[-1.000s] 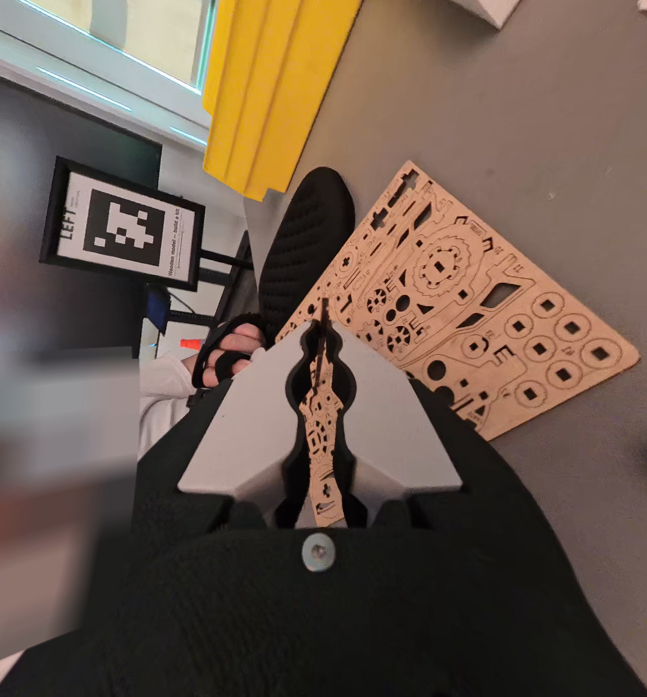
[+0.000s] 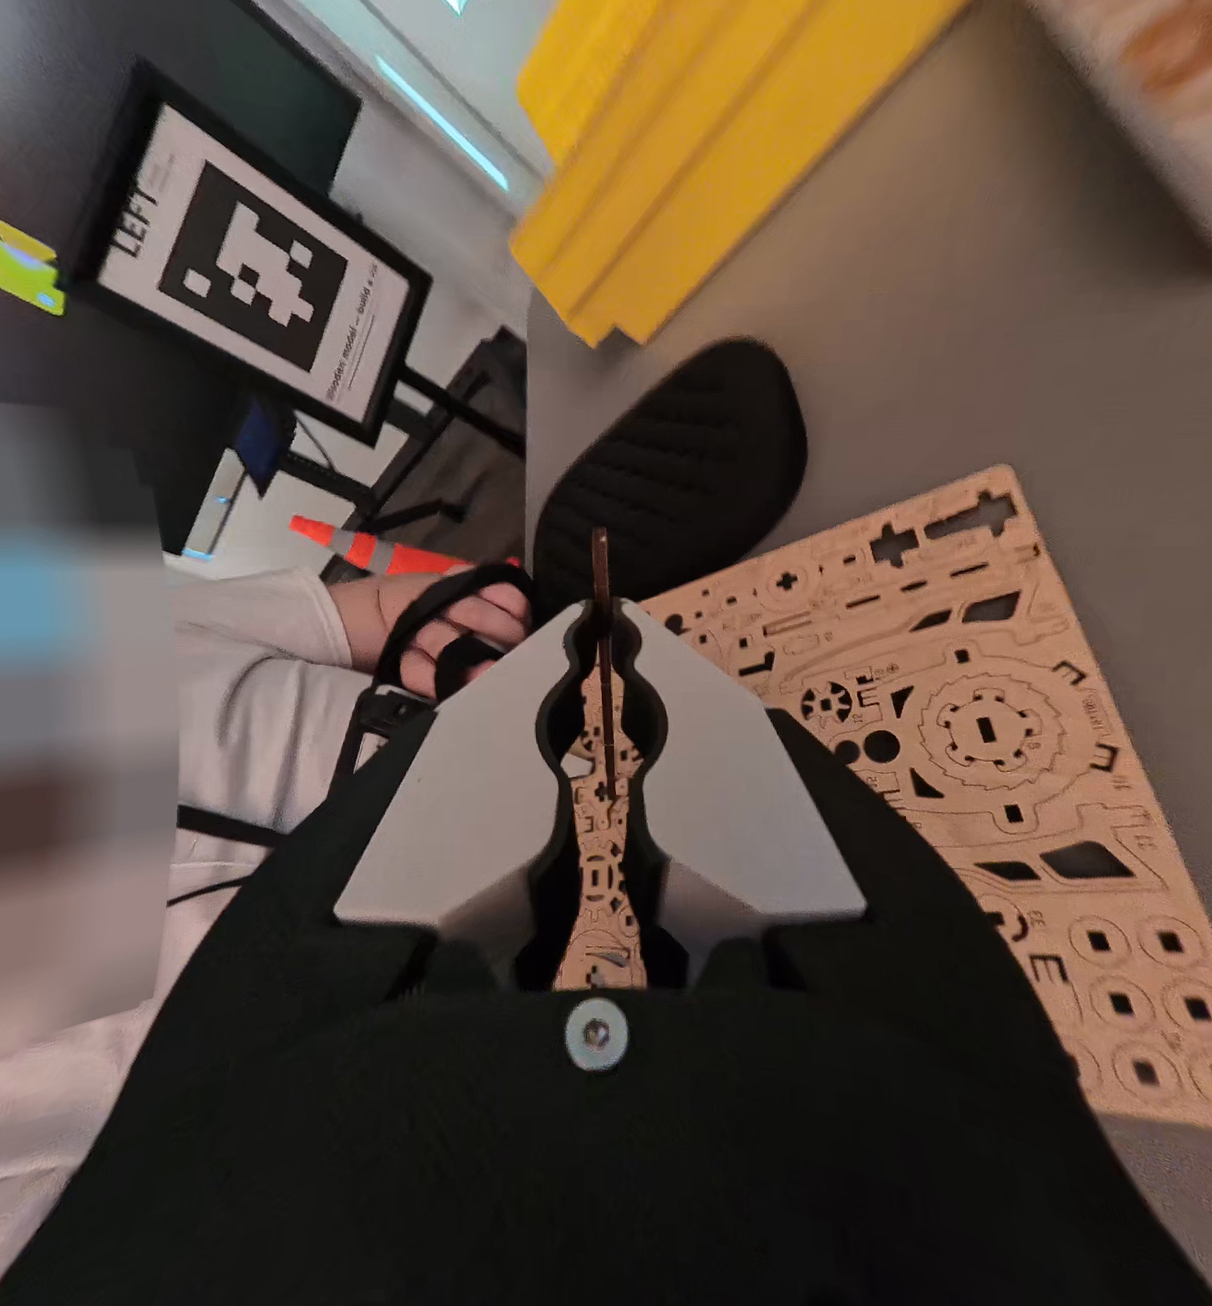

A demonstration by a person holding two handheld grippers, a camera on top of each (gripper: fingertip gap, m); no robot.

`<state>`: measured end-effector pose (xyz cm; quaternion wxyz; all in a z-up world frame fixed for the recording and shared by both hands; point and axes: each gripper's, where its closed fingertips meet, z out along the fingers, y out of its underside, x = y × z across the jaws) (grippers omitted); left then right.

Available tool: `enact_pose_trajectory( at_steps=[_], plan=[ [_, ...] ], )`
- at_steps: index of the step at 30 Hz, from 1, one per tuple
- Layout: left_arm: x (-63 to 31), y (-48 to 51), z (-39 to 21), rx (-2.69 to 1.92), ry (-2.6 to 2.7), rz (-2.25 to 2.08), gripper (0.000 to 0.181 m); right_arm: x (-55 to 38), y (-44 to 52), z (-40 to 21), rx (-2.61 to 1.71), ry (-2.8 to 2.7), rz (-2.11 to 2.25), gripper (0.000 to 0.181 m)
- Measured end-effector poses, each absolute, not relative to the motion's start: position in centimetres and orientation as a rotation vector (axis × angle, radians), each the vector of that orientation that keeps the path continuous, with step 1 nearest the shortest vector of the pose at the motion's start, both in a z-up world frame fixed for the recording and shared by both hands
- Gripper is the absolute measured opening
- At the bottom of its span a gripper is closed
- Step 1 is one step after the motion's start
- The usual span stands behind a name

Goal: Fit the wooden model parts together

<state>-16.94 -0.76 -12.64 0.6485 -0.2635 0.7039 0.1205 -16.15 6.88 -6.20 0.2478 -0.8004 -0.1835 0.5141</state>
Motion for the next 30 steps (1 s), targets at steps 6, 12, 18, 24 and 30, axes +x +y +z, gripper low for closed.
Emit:
enact_pose_trajectory(
  at_steps=[6, 12, 18, 24, 30],
  plan=[
    [-17.6, 0.2, -9.2, -0.710, 1.503, 0.185, 0.000, -12.3, 4.1, 3.7, -1.778, -0.532, 1.044, 0.002],
    [-19.1, 1.0, -3.1, -0.838, 1.338, 0.005, 0.001, -8.9, -1.9, 8.6, -1.559, -0.471, 0.831, 0.001],
    [-20.9, 1.1, 2.5, -1.049, 1.214, -0.400, 0.000, -7.0, -6.5, 7.9, -1.476, -0.387, 0.709, 0.002],
    [-20.1, 0.2, 3.3, -1.402, 1.127, -1.244, 0.000, -7.5, -9.8, 8.2, -1.365, -0.366, 0.636, 0.002],
    [-18.6, 2.1, 1.4, -1.610, 1.002, -1.696, 0.000, -9.1, -9.1, 5.7, -1.427, -0.366, 0.680, 0.002]
  ],
)
